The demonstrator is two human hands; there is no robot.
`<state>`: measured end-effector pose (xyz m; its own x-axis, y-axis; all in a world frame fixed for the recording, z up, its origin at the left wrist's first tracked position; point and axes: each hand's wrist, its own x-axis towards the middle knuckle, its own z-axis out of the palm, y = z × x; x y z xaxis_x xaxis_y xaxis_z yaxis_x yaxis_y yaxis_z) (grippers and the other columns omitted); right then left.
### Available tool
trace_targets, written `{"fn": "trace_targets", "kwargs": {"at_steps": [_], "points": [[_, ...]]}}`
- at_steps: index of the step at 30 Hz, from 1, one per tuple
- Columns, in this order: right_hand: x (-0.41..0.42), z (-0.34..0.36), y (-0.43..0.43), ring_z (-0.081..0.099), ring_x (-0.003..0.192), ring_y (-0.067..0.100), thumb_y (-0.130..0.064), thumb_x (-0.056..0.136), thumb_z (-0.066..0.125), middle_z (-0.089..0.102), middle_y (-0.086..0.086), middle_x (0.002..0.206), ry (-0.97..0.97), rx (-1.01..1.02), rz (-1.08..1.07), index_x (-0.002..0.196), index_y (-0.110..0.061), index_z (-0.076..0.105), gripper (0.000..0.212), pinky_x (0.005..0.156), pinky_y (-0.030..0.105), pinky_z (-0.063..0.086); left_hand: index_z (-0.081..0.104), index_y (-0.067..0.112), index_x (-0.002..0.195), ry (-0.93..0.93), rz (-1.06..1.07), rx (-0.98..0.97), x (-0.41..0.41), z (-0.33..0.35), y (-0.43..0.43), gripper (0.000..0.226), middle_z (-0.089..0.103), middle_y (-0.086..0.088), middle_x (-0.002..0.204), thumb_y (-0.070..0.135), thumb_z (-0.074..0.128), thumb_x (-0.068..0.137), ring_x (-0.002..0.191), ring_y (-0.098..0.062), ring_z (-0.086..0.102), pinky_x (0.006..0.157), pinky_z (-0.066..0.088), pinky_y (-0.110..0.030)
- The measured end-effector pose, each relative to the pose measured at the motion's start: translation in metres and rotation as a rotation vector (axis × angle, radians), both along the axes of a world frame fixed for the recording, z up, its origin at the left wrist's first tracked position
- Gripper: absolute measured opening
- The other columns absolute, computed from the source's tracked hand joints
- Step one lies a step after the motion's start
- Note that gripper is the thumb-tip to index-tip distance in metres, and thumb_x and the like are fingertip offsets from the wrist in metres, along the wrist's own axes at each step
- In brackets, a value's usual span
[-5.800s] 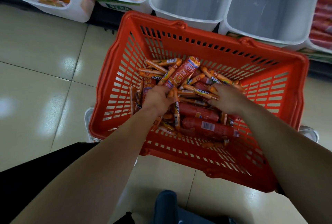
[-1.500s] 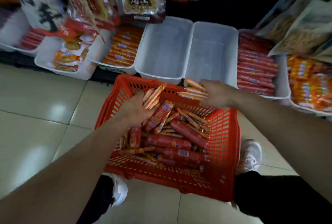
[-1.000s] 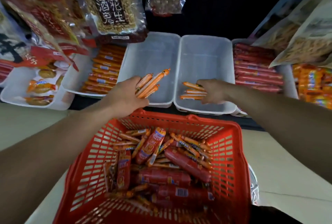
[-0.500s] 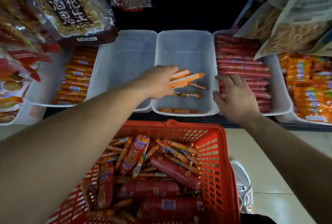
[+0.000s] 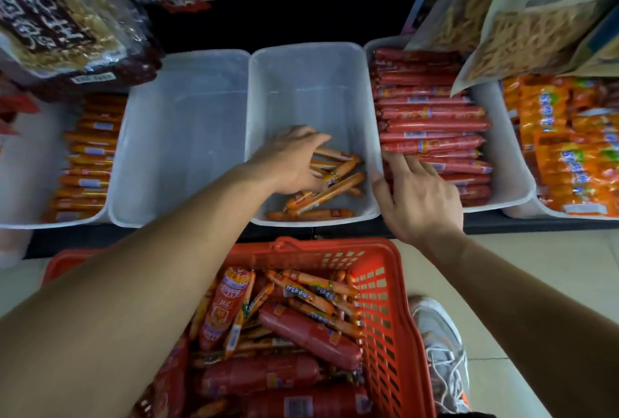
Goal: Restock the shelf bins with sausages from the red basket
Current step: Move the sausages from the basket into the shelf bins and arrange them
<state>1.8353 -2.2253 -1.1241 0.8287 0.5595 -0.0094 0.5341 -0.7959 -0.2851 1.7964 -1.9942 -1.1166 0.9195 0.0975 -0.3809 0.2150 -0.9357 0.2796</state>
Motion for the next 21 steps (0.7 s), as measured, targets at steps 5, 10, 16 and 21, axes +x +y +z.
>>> {"fn": "trace_targets", "kwargs": {"at_steps": [5,10,16,21], "points": [[-0.001,-0.002,0.001,0.062,0.099,0.029,-0.048,0.102,0.033,0.065,0.004,0.109,-0.034,-0.027,-0.004,0.126,-0.021,0.05,0.04,0.063,0.037,0.041,0.008,0.035,0.158,0.266,-0.01,0.062,0.0,-0.009,0.001,0.1,0.008,0.006,0.167,0.065,0.064,0.081,0.151,-0.026,0.007,0.121,0.02,-0.044],[-0.001,-0.004,0.002,0.063,0.094,0.03,-0.048,0.101,0.034,0.065,0.004,0.106,-0.048,-0.028,-0.007,0.123,-0.022,0.051,0.038,0.061,0.034,0.037,0.025,0.038,0.154,0.21,-0.005,0.163,-0.007,-0.003,-0.01,0.082,0.029,0.003,0.154,0.065,0.059,0.084,0.138,-0.031,0.032,0.11,0.034,-0.041],[-0.001,-0.005,0.001,0.065,0.086,0.03,-0.048,0.1,0.034,0.067,0.002,0.103,-0.072,-0.023,-0.013,0.12,-0.023,0.052,0.037,0.059,0.034,0.034,0.015,0.047,0.154,0.244,0.005,-0.016,-0.019,-0.017,-0.02,0.089,0.012,0.007,0.16,0.061,0.067,0.083,0.146,-0.03,0.009,0.12,0.02,-0.048],[-0.003,-0.007,0.002,0.066,0.083,0.03,-0.047,0.1,0.035,0.068,0.003,0.099,-0.095,-0.016,-0.012,0.119,-0.022,0.054,0.037,0.057,0.033,0.033,0.05,0.041,0.143,-0.063,-0.08,0.025,-0.007,-0.02,-0.002,0.058,0.052,0.007,0.14,0.016,0.064,0.092,0.129,-0.025,0.05,0.106,0.041,-0.039]]}}
